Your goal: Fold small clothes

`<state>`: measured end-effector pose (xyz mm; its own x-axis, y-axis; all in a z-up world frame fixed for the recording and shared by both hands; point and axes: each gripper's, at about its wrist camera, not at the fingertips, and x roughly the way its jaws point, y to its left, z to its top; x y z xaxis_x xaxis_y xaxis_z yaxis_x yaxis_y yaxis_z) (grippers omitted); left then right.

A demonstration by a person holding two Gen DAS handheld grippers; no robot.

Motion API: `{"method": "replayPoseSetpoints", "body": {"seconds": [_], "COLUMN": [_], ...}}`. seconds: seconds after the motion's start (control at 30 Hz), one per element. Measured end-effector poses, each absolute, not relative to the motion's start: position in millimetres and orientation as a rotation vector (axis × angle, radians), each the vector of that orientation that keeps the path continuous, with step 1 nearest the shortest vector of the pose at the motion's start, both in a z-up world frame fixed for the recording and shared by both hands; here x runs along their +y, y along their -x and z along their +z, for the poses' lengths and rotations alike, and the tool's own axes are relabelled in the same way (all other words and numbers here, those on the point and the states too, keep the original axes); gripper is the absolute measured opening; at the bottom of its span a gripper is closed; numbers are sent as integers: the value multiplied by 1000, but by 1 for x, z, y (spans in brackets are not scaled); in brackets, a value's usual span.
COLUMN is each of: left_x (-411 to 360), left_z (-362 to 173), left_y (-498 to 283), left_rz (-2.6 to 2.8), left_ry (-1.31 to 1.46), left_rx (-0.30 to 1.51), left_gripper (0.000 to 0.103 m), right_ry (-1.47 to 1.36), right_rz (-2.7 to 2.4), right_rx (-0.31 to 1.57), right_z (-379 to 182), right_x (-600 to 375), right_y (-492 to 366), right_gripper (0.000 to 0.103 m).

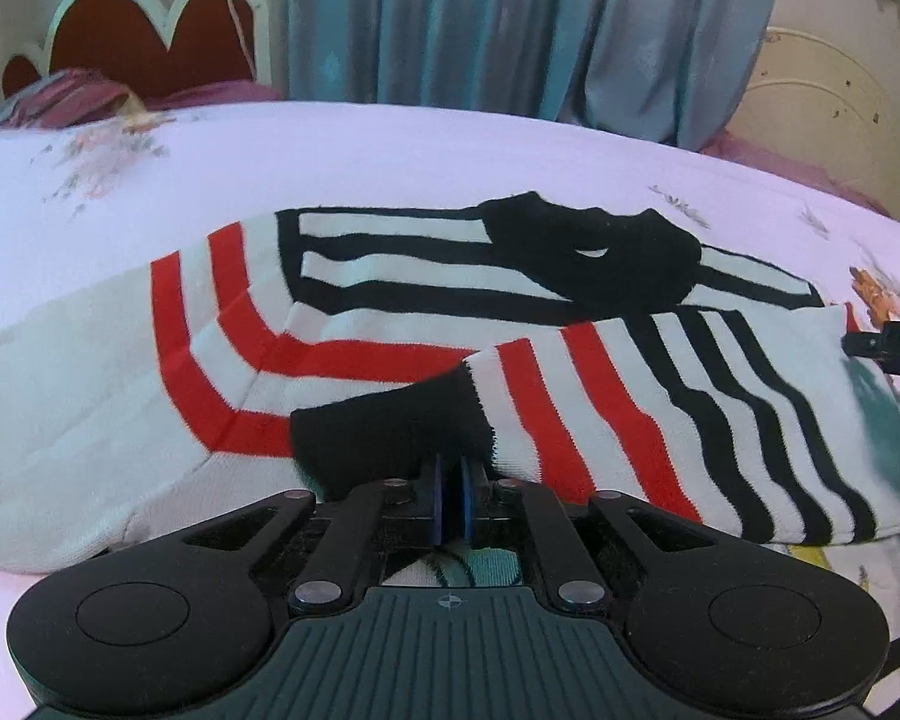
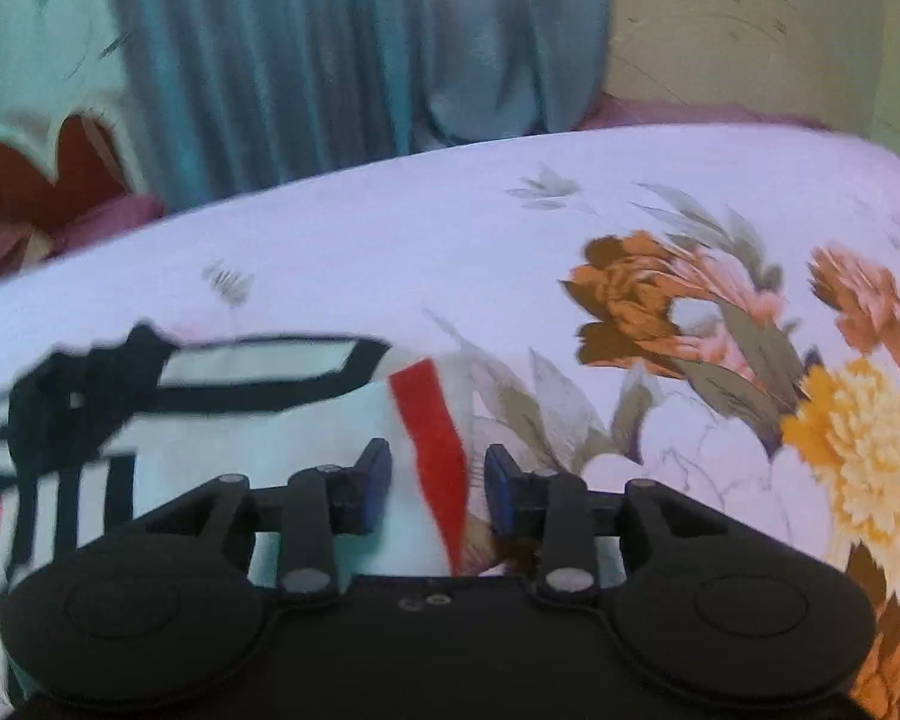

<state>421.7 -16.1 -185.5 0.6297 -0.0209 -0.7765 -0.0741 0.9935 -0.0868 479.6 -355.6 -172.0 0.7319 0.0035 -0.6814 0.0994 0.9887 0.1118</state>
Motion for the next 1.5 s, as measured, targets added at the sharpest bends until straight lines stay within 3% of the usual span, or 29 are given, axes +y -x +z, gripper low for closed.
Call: {"method": "replayPoseSetpoints", "body": {"seconds": [0.17, 0.33, 0.43, 0.53, 0.67, 1.13, 1.5], "left_x": [-5, 12, 26, 50, 94, 258, 329], "left_z": [-180, -172, -159, -154, -158, -182, -199], "left_y": [-413, -395, -379, -366, -350, -282, -271], "left_rz": [58, 103, 113, 137, 201, 481, 572], "left_ry": [149, 178, 180, 197, 256, 499, 623], "left_rx": [892, 873, 832, 829, 837, 817, 751], "left_gripper": [11, 60, 70, 71, 71, 71, 70], "right_ry": [-154, -80, -53, -55, -74, -39, -10], "right_rz": [1, 147, 207, 236, 271, 374, 420], "right_rx": [719, 735, 760, 760, 739, 741, 751], "right_z": [-152, -148, -151, -150, -139, -130, -131], "right_x": [-342, -291, -263, -244, -217, -107, -46], "right_y": [-460, -425, -409, -395, -375, -344, -346], "right_gripper": [37, 45, 45, 46, 55, 58, 60]}}
